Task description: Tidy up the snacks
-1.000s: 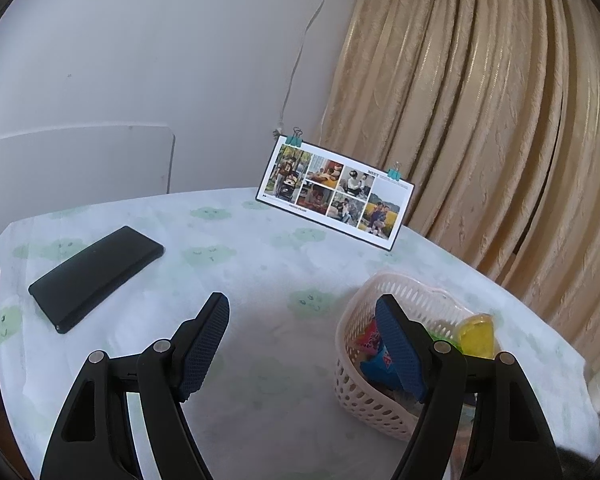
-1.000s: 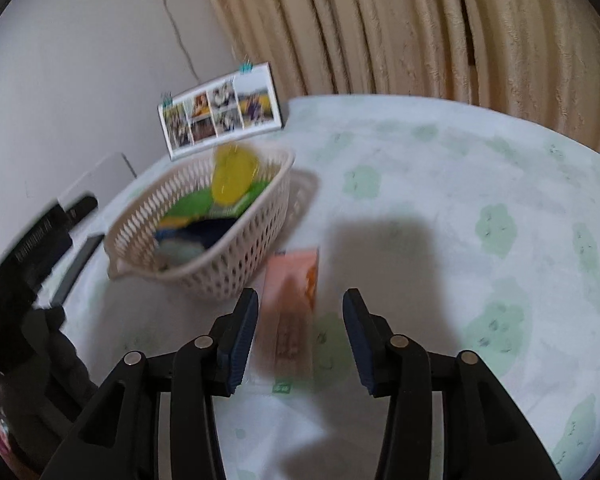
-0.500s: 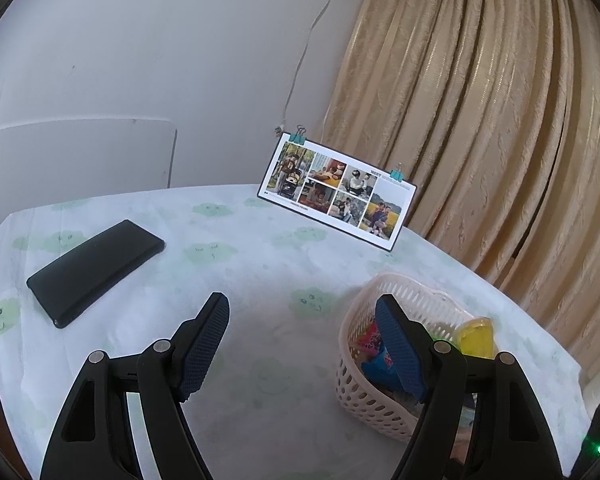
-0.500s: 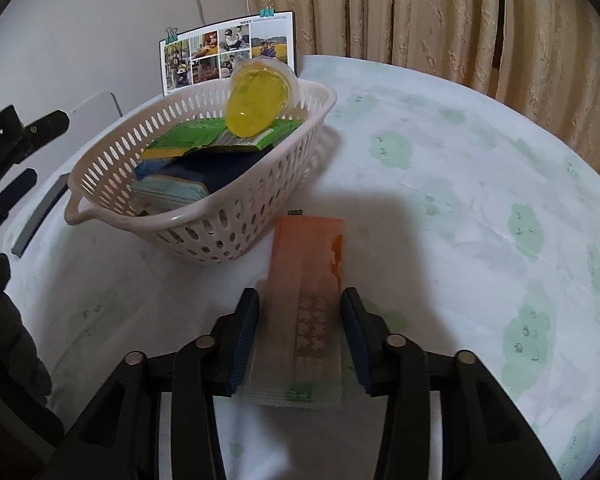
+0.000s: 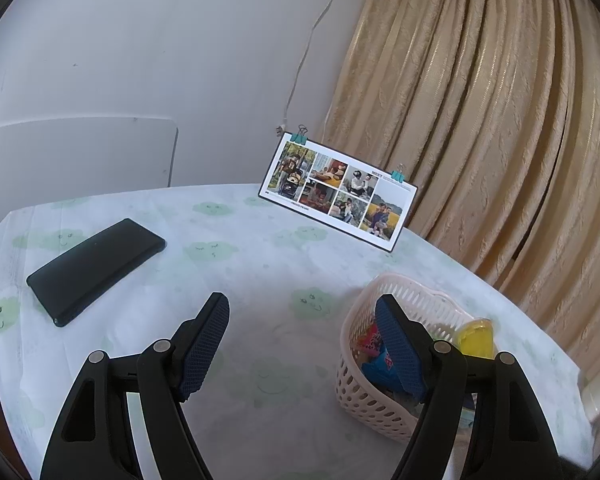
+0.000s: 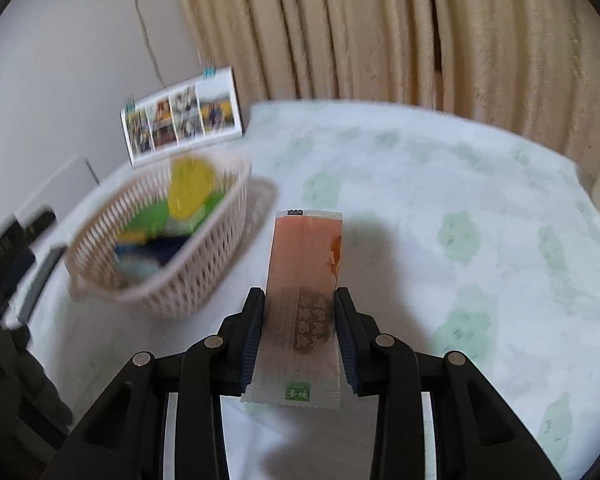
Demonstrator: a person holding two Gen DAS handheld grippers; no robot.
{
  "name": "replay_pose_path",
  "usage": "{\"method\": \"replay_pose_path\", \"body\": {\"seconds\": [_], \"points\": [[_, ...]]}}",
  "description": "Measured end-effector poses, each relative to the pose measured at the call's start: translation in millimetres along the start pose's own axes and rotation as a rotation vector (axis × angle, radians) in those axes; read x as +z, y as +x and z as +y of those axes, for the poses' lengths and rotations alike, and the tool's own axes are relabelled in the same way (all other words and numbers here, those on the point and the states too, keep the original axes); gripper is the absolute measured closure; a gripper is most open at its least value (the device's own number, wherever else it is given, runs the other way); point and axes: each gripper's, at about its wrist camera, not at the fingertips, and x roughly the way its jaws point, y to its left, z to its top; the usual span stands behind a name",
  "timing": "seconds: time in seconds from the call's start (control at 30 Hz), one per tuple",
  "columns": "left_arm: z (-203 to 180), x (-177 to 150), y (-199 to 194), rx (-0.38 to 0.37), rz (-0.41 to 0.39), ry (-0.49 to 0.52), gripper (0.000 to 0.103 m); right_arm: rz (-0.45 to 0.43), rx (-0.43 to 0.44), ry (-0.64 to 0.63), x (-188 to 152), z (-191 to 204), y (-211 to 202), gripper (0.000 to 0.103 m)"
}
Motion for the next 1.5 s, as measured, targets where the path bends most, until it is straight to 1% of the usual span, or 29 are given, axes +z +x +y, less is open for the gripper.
{"method": "replay_pose_path", "body": {"seconds": [0.17,0.27,0.5,0.7,0.8,0.87,0.93,1.03,1.2,1.27,1.37,1.43,1.5], "points": [[0,0,0,-0.001,0.0,-0.001,0.027,-0.079,0.053,-0.024,23,17,-17,0.071],[0,0,0,-0.001,0.002,-0.004,0.027,-0.091,0.08,-0.049,33,30,-18,0.071],[2,1,1,-0.006,0.008,-0.022,0.027,-0.076,0.164,-0.124,46,72,-2,0.071],[3,1,0,-0.01,0.01,-0.033,0.027,-0.038,0.211,-0.134,50,92,16,0.071],[5,2,1,-0.01,0.012,-0.044,0.027,-0.022,0.235,-0.161,51,103,26,0.07],[6,2,1,-0.01,0.012,-0.051,0.027,-0.019,0.236,-0.172,50,110,31,0.066],[7,2,2,-0.009,0.014,-0.054,0.027,-0.01,0.24,-0.165,49,111,35,0.066],[8,2,3,-0.008,0.018,-0.061,0.027,-0.004,0.236,-0.152,47,107,36,0.056],[7,2,3,-0.004,0.018,-0.063,0.027,-0.04,0.237,-0.105,45,92,22,0.054],[7,2,2,-0.003,0.018,-0.061,0.027,-0.067,0.227,-0.094,41,86,12,0.048],[8,2,2,0.0,0.015,-0.058,0.027,-0.086,0.198,-0.09,36,80,3,0.042],[8,2,1,0.003,0.011,-0.052,0.027,-0.083,0.175,-0.085,34,75,1,0.039],[7,2,0,0.008,0.008,-0.045,0.027,-0.079,0.17,-0.069,31,68,1,0.034]]}}
